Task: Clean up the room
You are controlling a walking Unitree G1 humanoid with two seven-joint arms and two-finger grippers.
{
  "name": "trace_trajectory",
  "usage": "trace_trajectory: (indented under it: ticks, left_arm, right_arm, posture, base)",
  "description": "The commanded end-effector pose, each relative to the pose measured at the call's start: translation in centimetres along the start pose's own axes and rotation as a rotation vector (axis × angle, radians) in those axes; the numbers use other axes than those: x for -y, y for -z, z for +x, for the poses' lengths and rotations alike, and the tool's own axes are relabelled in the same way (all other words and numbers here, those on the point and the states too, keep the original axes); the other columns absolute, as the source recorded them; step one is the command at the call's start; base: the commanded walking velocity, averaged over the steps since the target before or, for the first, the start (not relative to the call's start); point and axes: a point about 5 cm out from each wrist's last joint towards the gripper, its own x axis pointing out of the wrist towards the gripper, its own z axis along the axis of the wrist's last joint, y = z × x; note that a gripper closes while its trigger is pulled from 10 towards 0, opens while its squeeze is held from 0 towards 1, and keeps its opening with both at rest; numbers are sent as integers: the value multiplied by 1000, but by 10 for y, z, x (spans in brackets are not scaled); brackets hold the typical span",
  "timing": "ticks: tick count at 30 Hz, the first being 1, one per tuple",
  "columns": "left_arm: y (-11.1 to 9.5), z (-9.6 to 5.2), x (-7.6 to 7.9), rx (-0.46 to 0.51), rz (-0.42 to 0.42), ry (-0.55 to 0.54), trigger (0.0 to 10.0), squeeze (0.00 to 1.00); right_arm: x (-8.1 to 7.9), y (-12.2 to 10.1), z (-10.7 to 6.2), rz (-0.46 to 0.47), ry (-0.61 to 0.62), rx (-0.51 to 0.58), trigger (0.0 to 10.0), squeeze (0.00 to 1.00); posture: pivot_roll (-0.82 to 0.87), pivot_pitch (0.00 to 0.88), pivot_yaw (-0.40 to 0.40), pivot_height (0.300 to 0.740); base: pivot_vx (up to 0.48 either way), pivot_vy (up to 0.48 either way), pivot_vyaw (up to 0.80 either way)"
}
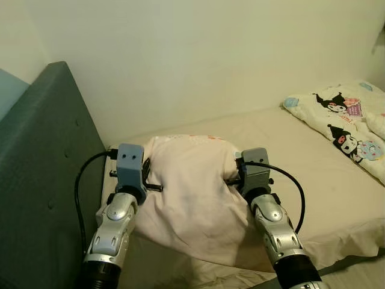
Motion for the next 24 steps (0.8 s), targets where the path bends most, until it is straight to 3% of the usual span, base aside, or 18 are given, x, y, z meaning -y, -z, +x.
trace_trajectory:
  ticks: [1, 7, 17, 24]
  left_arm:
    - [-10, 4, -1, 57, 18, 7, 10000, 0]
    - [-10, 4, -2, 60, 32, 11, 10000, 0]
    - [-12, 2, -2, 70, 50, 15, 10000, 0]
    - [-11, 1, -4, 69, 55, 9, 10000, 0]
  right_arm:
    - [-4, -17, 6, 29, -13, 74, 10000, 0]
    - [-5, -27, 5, 11, -32, 132, 10000, 0]
    - [-8, -25, 4, 11, -51, 125, 10000, 0]
    - [-8, -23, 4, -1, -53, 117, 10000, 0]
  posture:
    - [-74, 28, 86, 715]
    - [-78, 31, 91, 690]
    - [-76, 34, 88, 640]
    - [-71, 35, 85, 630]
  base:
    - [0, 0, 0]
    - [0, 0, 0]
    - [0, 0, 0]
    - [0, 0, 0]
